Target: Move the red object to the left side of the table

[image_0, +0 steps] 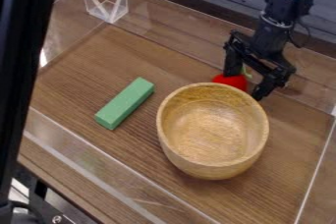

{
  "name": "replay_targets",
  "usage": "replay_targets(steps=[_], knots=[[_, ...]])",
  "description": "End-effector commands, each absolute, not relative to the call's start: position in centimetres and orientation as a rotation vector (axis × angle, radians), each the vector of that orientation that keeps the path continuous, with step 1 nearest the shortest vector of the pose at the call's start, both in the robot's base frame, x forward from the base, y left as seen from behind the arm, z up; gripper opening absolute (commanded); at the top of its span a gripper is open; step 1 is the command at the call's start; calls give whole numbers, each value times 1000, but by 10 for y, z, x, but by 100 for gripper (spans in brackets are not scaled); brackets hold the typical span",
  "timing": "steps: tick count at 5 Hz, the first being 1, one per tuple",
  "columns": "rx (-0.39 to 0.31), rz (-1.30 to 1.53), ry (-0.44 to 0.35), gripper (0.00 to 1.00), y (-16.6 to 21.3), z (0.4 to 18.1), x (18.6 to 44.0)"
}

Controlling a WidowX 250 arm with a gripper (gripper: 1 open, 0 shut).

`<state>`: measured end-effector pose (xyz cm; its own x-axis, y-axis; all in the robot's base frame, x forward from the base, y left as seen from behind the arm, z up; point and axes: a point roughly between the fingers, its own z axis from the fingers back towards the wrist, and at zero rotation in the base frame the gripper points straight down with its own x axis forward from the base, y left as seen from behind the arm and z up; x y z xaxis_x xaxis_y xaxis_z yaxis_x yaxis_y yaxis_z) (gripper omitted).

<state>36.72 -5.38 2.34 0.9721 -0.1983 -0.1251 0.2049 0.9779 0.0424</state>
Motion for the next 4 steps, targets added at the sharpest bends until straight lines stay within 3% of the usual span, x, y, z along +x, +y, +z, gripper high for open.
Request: replay_targets(steps=[1,4], knots=[[52,-205,77,100,-58,32,370],[49,-201,69,100,-63,27,370]])
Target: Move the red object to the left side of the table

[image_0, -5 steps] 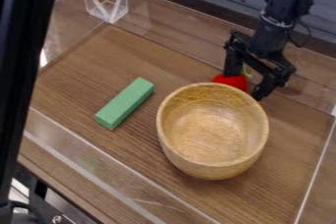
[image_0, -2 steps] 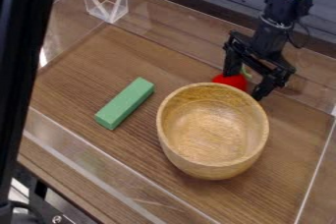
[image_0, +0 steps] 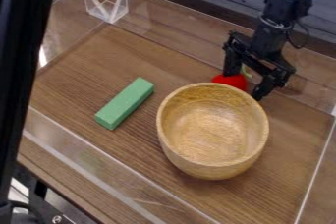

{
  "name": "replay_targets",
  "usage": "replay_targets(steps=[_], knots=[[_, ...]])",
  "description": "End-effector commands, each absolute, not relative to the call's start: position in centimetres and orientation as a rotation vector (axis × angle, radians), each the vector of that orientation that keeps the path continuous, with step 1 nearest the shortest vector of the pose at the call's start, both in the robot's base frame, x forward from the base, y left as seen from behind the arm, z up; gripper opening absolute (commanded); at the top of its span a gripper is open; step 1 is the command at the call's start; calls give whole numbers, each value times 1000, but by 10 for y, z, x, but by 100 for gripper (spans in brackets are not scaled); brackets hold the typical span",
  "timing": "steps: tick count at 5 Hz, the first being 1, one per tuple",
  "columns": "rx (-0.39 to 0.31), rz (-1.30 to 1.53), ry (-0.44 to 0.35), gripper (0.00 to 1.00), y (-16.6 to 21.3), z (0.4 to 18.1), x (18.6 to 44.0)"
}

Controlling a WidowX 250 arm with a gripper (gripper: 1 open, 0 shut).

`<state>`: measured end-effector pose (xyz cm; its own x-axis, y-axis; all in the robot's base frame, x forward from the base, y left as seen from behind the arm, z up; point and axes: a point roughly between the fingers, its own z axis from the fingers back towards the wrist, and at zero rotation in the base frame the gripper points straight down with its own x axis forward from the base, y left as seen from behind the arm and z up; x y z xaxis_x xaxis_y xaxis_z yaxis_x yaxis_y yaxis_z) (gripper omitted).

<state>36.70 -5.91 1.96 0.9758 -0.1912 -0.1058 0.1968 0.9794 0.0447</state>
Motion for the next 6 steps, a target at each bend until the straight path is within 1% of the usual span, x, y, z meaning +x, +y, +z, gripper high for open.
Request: replay_targets(steps=[1,2,3,4,5,6], knots=[[45,-200,62,0,-62,27,369],[40,-176,11,0,-58,49,367],[43,-118,-45,0,-40,76,363],[49,-57,-86,0,-21,99,361],[60,27,-119,0,8,120,359],[68,109,-135,0,43,132,356]])
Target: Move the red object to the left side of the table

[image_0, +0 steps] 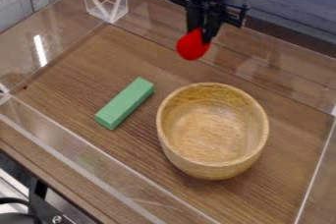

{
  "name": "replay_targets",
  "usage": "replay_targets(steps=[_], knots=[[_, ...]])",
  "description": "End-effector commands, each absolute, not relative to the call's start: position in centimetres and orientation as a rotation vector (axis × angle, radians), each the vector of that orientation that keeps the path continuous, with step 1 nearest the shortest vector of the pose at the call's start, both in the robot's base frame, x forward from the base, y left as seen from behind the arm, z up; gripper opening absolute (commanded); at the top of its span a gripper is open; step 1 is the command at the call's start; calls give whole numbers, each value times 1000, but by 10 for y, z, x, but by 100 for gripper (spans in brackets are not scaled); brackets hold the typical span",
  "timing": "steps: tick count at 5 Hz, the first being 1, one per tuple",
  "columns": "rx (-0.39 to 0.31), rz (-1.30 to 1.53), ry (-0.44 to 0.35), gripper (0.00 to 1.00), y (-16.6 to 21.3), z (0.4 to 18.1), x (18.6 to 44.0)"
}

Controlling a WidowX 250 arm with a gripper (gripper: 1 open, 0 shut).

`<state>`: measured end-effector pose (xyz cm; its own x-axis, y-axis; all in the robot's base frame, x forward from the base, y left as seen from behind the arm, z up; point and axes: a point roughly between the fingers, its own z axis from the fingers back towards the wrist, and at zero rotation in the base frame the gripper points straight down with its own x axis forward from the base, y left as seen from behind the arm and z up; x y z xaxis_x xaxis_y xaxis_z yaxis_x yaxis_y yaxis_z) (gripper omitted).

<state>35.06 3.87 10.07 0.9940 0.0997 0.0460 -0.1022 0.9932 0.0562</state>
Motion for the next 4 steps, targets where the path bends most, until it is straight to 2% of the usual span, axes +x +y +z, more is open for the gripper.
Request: replay_targets(steps=[1,2,4], knots=[[78,179,-147,0,70,140,355],[87,249,-150,0,98,143,355],[104,326,-130,0,155,127,357]])
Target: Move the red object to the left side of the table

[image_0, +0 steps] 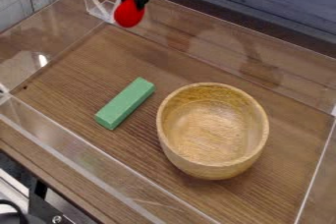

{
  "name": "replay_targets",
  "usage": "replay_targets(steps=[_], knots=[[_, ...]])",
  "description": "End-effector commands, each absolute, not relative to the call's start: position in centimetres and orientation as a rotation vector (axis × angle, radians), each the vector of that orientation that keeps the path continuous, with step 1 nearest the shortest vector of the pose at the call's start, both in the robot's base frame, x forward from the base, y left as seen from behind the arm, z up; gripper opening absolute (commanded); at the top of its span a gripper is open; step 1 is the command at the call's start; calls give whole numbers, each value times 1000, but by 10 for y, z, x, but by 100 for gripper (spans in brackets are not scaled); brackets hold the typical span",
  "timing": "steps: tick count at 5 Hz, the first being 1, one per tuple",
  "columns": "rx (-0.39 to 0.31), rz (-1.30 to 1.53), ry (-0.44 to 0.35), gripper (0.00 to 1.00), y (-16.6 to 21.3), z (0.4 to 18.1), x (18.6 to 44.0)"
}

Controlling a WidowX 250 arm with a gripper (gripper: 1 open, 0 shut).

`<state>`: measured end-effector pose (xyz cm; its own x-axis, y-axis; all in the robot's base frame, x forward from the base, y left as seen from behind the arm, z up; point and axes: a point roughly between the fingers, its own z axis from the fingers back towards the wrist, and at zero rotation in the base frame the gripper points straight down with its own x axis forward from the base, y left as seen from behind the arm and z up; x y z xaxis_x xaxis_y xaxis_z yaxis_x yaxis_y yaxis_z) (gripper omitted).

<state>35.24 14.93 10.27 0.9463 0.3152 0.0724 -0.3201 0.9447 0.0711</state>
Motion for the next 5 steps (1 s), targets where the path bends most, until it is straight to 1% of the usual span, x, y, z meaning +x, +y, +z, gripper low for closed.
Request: replay_targets(steps=[1,3,5], knots=[[114,349,-117,0,172,116,362],[123,384,-92,0,192,97,368],[127,399,-61,0,200,79,368]])
